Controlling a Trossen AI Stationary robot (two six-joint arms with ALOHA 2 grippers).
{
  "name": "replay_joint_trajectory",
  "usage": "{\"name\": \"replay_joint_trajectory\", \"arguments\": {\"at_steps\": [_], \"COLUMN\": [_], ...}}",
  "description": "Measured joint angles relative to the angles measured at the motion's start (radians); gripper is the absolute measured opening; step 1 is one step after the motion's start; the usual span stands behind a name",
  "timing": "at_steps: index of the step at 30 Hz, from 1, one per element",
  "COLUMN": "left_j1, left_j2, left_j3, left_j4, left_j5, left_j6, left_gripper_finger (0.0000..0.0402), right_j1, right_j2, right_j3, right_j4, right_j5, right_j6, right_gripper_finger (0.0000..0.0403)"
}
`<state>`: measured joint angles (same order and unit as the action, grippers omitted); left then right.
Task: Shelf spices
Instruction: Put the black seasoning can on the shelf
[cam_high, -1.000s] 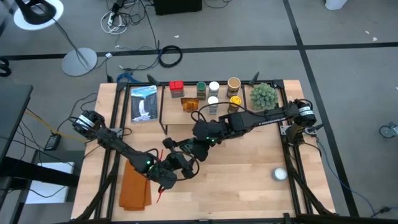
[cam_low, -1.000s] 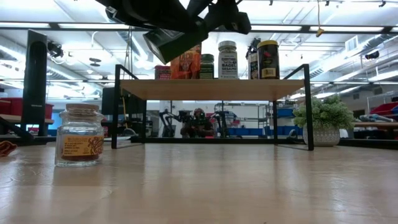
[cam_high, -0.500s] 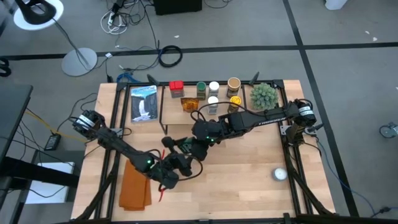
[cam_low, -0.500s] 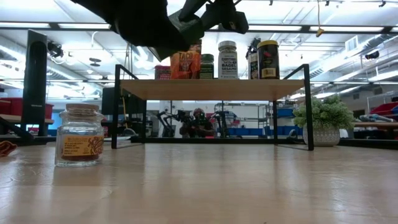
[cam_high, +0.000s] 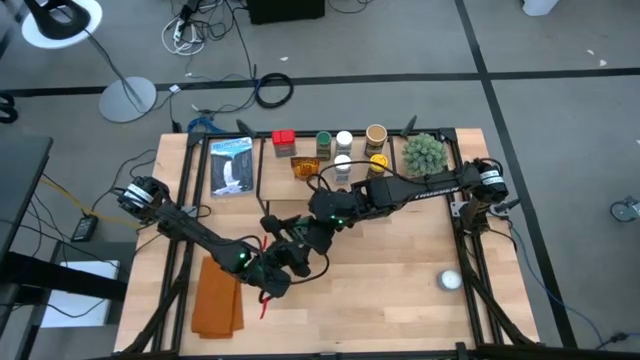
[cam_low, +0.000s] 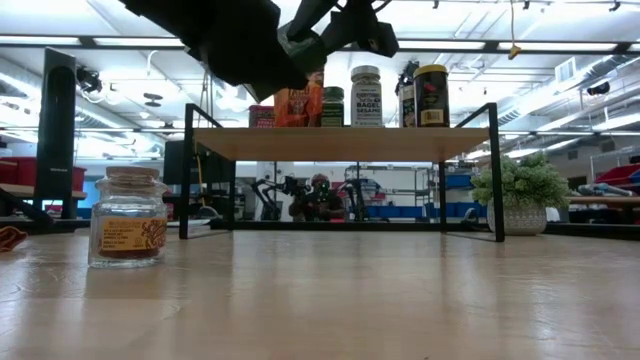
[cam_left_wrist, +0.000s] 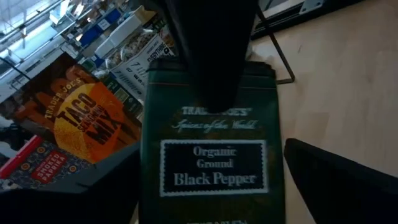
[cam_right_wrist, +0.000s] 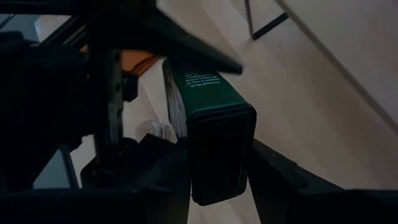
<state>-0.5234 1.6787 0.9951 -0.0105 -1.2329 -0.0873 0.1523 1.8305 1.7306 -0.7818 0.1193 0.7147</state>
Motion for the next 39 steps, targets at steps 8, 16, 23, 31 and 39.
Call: {"name": "replay_joint_trajectory", "arguments": {"at_steps": [8,16,23,31,39], "left_j1": [0.000,-0.001,-0.001,-0.001,-0.001], "left_j2": [0.000,0.000,0.001,0.001,0.001], "left_j3": [0.000,0.000,0.000,0.000,0.000], "left_j4": [0.008,0.010,0.015,0.016,0.015], "left_j5": [-0.039,-0.041,-0.041,-0.041,-0.041], "left_j6": [0.010,0.013,0.011,0.009,0.009], "left_gripper_finger": [0.0329,0.0299,0.0297,0.0297,0.0297], "right_j1": [-0.006,-0.006,-0.005,-0.005,-0.005], "right_j2": [0.000,0.000,0.000,0.000,0.000], "right_j3": [0.000,0.000,0.000,0.000,0.000], "right_j4": [0.000,0.000,0.000,0.000,0.002], "right_j5": [0.002,0.003,0.003,0.003,0.003], "right_j6": [0.000,0.004,-0.002,-0.049,-0.091], "right_gripper_finger": [0.0127,0.0127,0.0144,0.0184,0.0200]}}
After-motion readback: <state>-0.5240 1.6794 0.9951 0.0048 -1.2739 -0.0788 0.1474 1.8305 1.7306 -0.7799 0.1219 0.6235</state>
